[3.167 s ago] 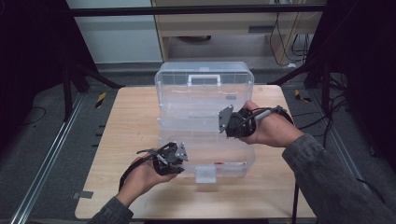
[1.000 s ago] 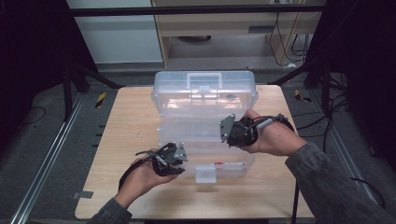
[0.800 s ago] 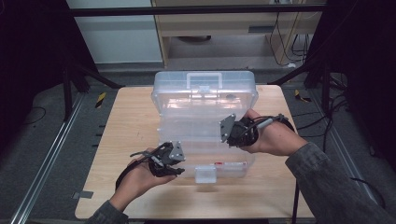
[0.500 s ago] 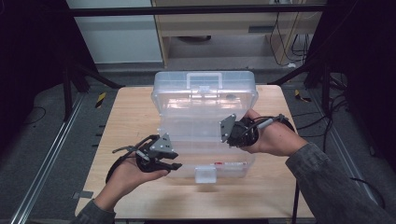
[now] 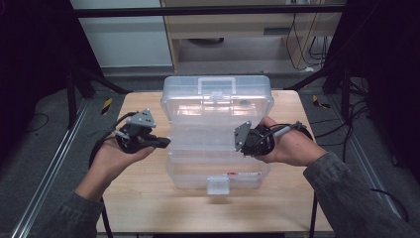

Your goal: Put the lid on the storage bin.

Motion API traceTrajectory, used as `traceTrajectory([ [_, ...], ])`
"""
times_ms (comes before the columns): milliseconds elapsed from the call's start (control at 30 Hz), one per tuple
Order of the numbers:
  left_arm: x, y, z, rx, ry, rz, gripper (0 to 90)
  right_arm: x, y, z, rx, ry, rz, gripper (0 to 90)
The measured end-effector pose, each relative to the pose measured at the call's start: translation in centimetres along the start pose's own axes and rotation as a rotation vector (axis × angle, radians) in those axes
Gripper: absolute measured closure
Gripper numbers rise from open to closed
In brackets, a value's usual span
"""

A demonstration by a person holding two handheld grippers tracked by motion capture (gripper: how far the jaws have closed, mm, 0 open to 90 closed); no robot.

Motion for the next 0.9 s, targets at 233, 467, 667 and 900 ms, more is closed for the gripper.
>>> traceTrajectory([
  [233, -3.3, 2.7, 0.2, 0.06, 0.017, 0.108, 89.7, 0.0, 0.0, 0.0, 0.0, -0.001, 0.001, 82.8],
  [467, -4.3, 3.9, -0.3, 0.058, 0.014, 0.137, 89.7, 0.0, -0.1, 0.0, 0.003, -0.003, 0.0, 82.7],
  [667, -4.7, 4.2, -0.7, 0.062, 0.019, 0.156, 89.8, -0.2, -0.1, 0.0, 0.008, -0.004, -0.003, 82.7],
  [900, -5.0, 4.2, -0.8, 0.063, 0.022, 0.171, 89.8, -0.5, -0.2, -0.1, 0.012, 0.004, -0.005, 82.7],
])
Point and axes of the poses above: each handheld gripper's, and its own axes: z roughly backward along the jaws, y roughly out of its top, x roughly to its right, the point moved 8 cm from there along -z, roughly forward along the jaws, and after that the axes turned 7 degrees about z, right-handed, at the moved point
